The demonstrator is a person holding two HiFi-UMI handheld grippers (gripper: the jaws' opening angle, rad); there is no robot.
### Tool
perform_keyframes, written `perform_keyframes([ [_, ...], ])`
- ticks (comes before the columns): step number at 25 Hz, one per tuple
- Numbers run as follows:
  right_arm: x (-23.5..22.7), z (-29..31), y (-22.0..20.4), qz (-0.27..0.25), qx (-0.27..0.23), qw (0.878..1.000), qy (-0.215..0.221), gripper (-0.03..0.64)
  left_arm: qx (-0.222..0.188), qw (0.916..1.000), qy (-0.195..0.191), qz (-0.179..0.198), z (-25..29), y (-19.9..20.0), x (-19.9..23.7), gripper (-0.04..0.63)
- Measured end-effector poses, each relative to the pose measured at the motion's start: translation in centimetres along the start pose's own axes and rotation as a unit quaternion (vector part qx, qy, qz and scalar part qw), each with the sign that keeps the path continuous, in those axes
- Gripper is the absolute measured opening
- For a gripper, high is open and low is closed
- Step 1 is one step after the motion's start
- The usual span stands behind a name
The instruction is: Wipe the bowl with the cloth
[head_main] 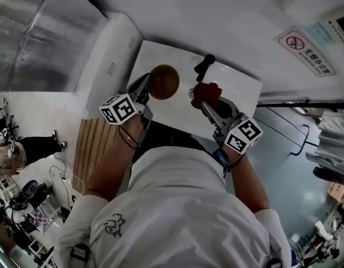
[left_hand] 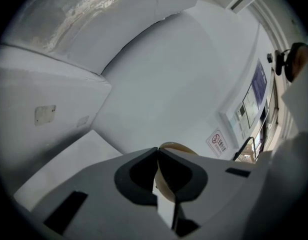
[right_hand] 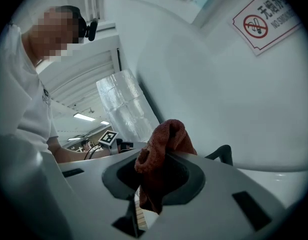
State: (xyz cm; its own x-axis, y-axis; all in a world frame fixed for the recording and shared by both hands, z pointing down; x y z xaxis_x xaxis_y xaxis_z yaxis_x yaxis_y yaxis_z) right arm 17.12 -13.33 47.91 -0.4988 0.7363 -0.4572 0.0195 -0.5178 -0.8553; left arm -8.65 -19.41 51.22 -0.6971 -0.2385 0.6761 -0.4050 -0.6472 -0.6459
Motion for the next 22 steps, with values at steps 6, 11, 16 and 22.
perform_keyframes([
  [6,0.2,4.3,-1.3,-0.026,0.043,0.999,-0.006,0.087,0.009,0.9991,0.024,0.034,0.4,1.2,3.3,0.020],
  [11,-0.8,7.7,-2.9,-0.033,0.086,0.996,-0.013,0.087,0.022,0.9965,0.047,0.066,1.5,1.8,5.9,0.020],
  [16,-2.2,10.7,-3.9,-0.003,0.100,0.995,-0.023,0.087,0.030,0.9886,0.073,0.129,3.2,2.7,8.5,0.020],
  [22,-4.0,13.9,-5.9,0.039,0.123,0.991,-0.038,0.087,0.038,0.9918,0.083,0.089,6.5,3.1,13.2,0.020],
])
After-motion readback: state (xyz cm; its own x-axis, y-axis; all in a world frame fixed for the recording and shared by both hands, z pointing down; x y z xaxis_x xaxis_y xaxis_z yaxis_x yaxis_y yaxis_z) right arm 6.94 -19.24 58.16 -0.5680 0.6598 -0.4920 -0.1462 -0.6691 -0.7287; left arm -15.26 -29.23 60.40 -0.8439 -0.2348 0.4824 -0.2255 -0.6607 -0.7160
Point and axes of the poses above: the fingertips, and each gripper's own axes: z forward along the fingers, x to its left, y out of its top, the point moved 5 cm from there along -z, backward along the fingers, and after that the axes turned 7 degrees about x, right-handed, at the moved point
